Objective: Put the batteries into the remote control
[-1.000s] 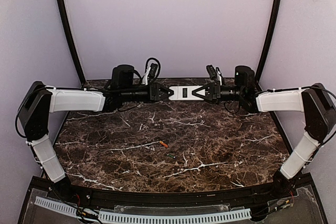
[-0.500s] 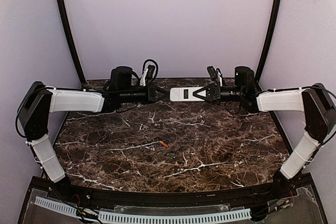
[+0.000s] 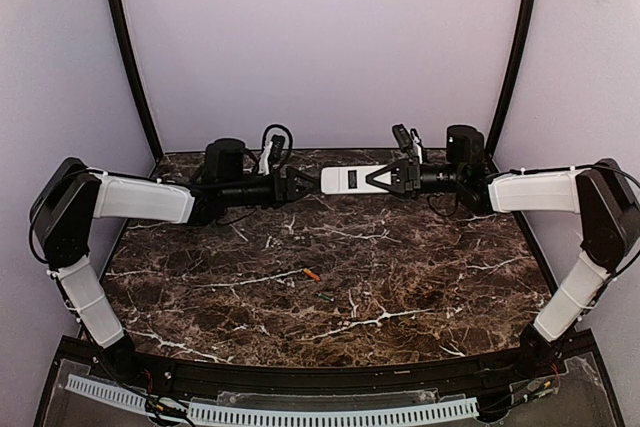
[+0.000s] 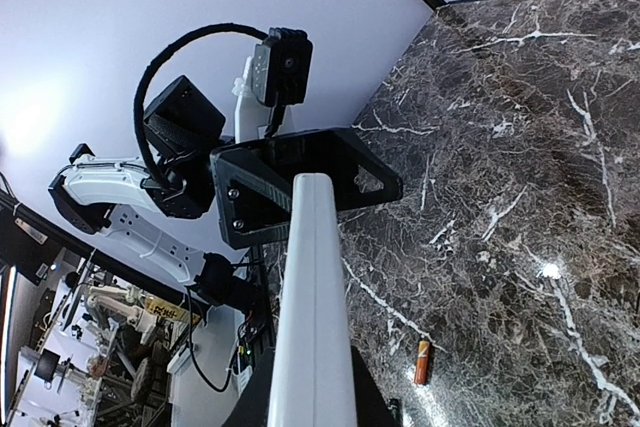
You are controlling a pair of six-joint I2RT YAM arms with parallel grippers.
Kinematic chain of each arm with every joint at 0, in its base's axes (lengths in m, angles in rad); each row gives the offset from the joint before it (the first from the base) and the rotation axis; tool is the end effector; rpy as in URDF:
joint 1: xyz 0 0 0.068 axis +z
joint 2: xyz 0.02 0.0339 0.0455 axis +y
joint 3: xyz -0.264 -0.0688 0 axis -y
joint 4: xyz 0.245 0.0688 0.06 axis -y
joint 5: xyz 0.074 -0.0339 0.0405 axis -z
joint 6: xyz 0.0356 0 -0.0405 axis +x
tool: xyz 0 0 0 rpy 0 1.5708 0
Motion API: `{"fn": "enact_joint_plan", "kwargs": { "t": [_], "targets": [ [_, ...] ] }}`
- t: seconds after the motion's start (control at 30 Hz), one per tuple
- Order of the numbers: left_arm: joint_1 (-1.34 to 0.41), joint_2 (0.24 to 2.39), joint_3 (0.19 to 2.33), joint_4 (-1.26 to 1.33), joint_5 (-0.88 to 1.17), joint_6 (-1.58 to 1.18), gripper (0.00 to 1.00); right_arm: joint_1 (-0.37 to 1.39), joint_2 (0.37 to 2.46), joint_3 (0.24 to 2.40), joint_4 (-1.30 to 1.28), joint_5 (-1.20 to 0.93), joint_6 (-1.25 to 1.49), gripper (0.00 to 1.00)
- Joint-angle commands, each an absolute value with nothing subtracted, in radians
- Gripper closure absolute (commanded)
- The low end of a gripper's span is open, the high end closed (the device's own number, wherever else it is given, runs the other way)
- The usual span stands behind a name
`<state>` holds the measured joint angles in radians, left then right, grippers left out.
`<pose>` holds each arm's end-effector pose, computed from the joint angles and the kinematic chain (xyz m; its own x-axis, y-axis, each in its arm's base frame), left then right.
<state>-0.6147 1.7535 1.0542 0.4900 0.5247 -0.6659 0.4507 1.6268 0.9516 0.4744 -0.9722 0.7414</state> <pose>0.3137 -0.2433 0.2395 -0.6891 -0.1680 -0.7049 0.6024 0.4078 -0.6861 0.3074 0.1814 0.2520 -0.7903 0.0403 -0.6114 -0.5972 0.1727 0.7833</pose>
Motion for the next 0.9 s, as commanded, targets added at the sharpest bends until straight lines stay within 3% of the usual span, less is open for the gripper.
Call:
{"fn": "enact_joint_plan", "kwargs": {
  "t": [0.0, 0.23, 0.47, 0.7, 0.87],
  "targets": [
    [-0.578, 1.656, 0.977, 0.624, 0.54, -0.718, 0.25, 0.456, 1.594, 0.965, 0.504, -0.988, 0.715, 1.0],
    [-0.592, 1.659, 0.995, 0.703, 0.661, -0.729, 0.24, 0.467, 1.625, 0.965, 0.572, -1.015, 0.756, 1.0],
    [-0.634, 1.7, 1.06, 0.6, 0.654, -0.688, 0.27, 0.488, 1.639, 0.989, 0.582, -1.015, 0.764, 1.0],
    [-0.669, 1.709, 1.13, 0.415, 0.575, -0.587, 0.41, 0.501, 1.64, 1.026, 0.486, -0.973, 0.715, 1.0],
    [-0.669, 1.712, 1.147, 0.35, 0.52, -0.579, 0.59, 0.503, 1.635, 1.03, 0.46, -0.968, 0.702, 1.0]
  ]
}}
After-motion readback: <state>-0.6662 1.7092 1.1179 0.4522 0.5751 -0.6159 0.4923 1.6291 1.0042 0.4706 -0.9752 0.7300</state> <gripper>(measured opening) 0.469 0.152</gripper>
